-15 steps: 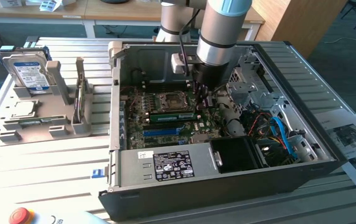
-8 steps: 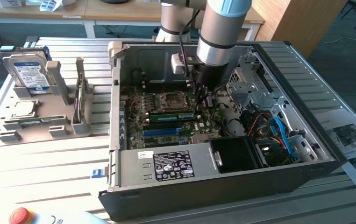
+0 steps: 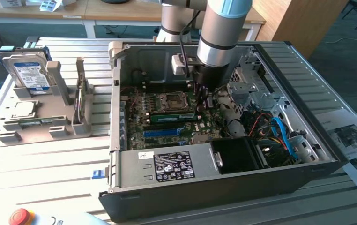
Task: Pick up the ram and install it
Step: 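Press down the ram until it locks into place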
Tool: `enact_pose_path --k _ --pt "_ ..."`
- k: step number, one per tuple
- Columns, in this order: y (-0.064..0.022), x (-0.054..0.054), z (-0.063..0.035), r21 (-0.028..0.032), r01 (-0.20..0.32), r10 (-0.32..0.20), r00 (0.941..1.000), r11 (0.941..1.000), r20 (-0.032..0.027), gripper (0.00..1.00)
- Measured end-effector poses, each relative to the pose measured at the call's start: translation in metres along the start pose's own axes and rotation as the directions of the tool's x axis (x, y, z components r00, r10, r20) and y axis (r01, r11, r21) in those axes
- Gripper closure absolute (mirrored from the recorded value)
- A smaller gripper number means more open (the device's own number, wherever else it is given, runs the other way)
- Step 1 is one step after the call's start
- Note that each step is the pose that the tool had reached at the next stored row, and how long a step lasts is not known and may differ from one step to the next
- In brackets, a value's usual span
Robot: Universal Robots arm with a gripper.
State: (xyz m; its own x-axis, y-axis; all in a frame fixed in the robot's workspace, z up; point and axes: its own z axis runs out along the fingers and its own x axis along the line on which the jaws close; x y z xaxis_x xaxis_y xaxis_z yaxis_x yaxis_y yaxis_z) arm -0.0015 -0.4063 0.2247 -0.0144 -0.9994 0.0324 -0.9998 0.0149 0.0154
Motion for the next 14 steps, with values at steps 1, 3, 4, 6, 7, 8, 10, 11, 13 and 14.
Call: enact_pose_path --k 1,3,4,6,7,8,10,11,13,14 --pt "0.0000 0.0000 0.0000 0.0000 0.000 0.000 1.0000 1.0000 0.0000 0.90" --pt "0.0000 -0.0001 0.0001 0.0000 0.000 0.000 1.0000 1.0000 0.0003 0.90" --pt "0.0000 -0.0001 0.0002 0.0000 0.000 0.000 1.0000 1.0000 0.0003 0.90" --pt "0.0000 -0.0001 0.0008 0.0001 0.000 0.000 1.0000 1.0000 0.0003 0.90" --pt "0.0000 -0.0001 0.0010 0.0000 0.000 0.000 1.0000 1.0000 0.0002 0.90" --pt "0.0000 -0.0001 0.0012 -0.0001 0.000 0.000 1.0000 1.0000 0.0000 0.90" --pt "0.0000 -0.0001 0.0016 -0.0001 0.000 0.000 1.0000 1.0000 -0.0001 0.90" --pt "-0.0001 -0.0001 0.0019 0.0000 0.000 0.000 1.0000 1.0000 0.0002 0.90" --pt "0.0000 -0.0001 0.0023 0.0000 0.000 0.000 1.0000 1.0000 0.0003 0.90" --pt "0.0000 -0.0001 0.0025 0.0000 0.000 0.000 1.0000 1.0000 0.0002 0.90"
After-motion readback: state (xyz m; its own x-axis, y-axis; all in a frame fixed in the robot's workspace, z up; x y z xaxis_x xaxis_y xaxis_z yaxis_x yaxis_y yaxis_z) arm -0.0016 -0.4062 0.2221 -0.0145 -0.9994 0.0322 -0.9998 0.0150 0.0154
